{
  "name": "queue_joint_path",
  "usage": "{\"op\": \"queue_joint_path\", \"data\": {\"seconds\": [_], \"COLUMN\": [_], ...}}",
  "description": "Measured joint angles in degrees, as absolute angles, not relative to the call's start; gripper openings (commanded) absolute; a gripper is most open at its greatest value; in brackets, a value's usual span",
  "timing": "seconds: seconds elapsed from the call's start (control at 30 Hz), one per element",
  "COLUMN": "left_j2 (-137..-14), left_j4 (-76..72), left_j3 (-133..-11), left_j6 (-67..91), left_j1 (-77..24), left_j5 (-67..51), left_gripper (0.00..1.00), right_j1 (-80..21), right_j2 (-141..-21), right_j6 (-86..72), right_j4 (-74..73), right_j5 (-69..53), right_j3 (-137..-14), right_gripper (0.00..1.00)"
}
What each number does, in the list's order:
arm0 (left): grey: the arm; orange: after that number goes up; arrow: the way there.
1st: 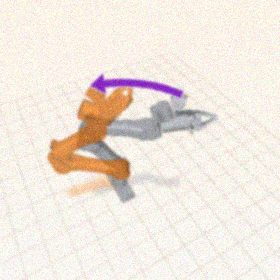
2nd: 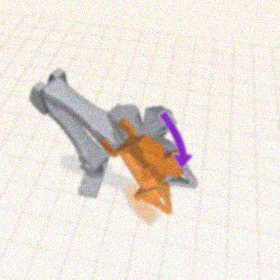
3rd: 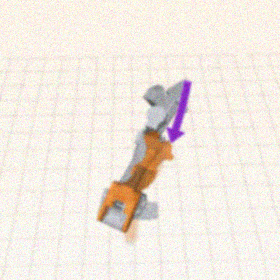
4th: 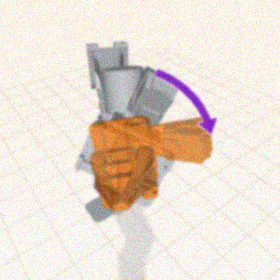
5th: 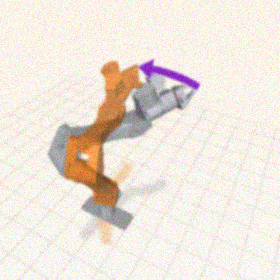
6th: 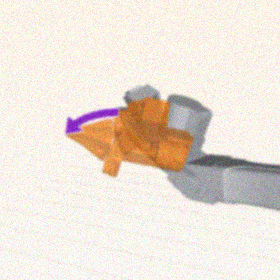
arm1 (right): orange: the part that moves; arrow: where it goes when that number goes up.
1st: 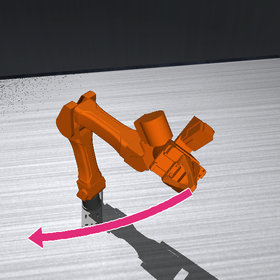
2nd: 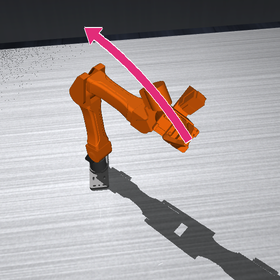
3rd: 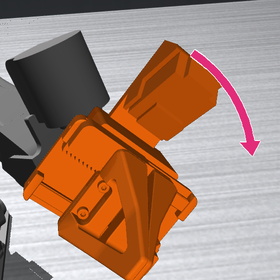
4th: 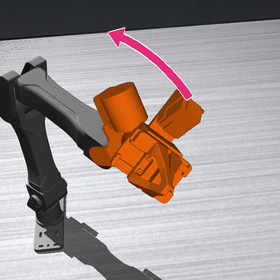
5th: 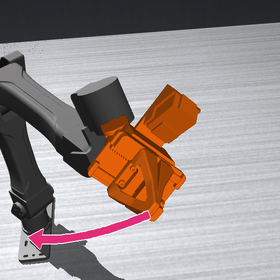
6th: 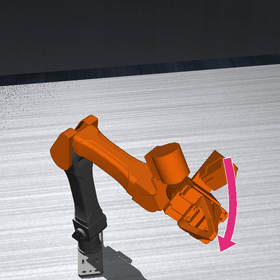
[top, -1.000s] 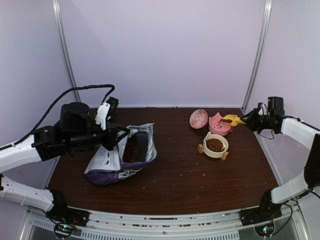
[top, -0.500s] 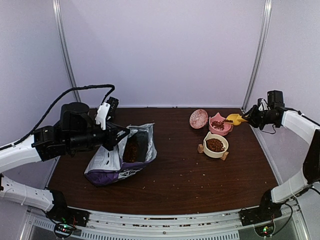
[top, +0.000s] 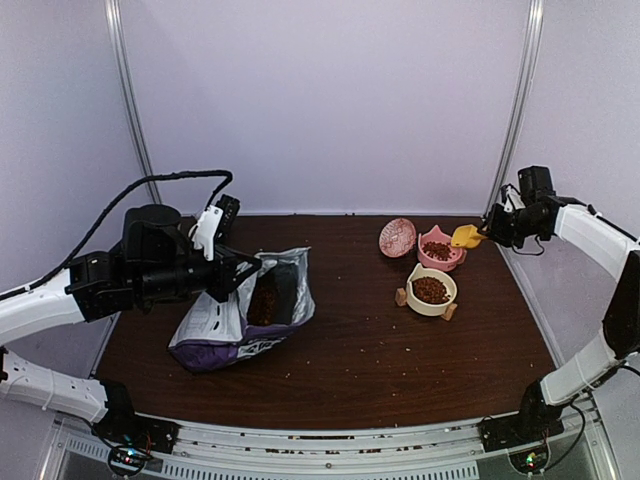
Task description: Serve the pet food
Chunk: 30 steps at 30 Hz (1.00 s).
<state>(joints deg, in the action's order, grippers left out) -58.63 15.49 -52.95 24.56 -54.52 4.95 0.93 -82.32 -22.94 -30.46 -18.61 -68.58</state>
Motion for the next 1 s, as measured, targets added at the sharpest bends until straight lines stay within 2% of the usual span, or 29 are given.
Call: {"op": "queue_joint_path", "data": {"seconds": [0.33, 0.67, 0.8, 1.0], "left_j2": [-59.2, -59.2, -59.2, -59.0], "left_j4": [15.6, 15.6, 15.6, 16.1], "left_j3": [-53.4, -53.4, -53.4, -53.6], "left_j6": [24.3, 24.4, 24.6, 24.8], "left_j1": [-54.5, -54.5, -54.5, -54.3], "left_j5": [4.5, 5.5, 5.6, 5.8], "left_gripper": [0.00, 0.00, 0.00, 0.00], "right_j1": [-3.9, -7.7, -14.6, -30.3], "right_j2": [-83.6, -77.3, -70.7, -61.8], "right_j6": [-15.6, -15.4, -18.1, -24.9], "right_j4": [-32.6, -33.2, -32.3, -27.0], "right_j5": [-10.4, -14.7, -20.9, -30.1], "right_j3": [-71.0, -72.0, -71.7, -68.5], "right_gripper": [0.05, 0.05, 0.06, 0.06]}}
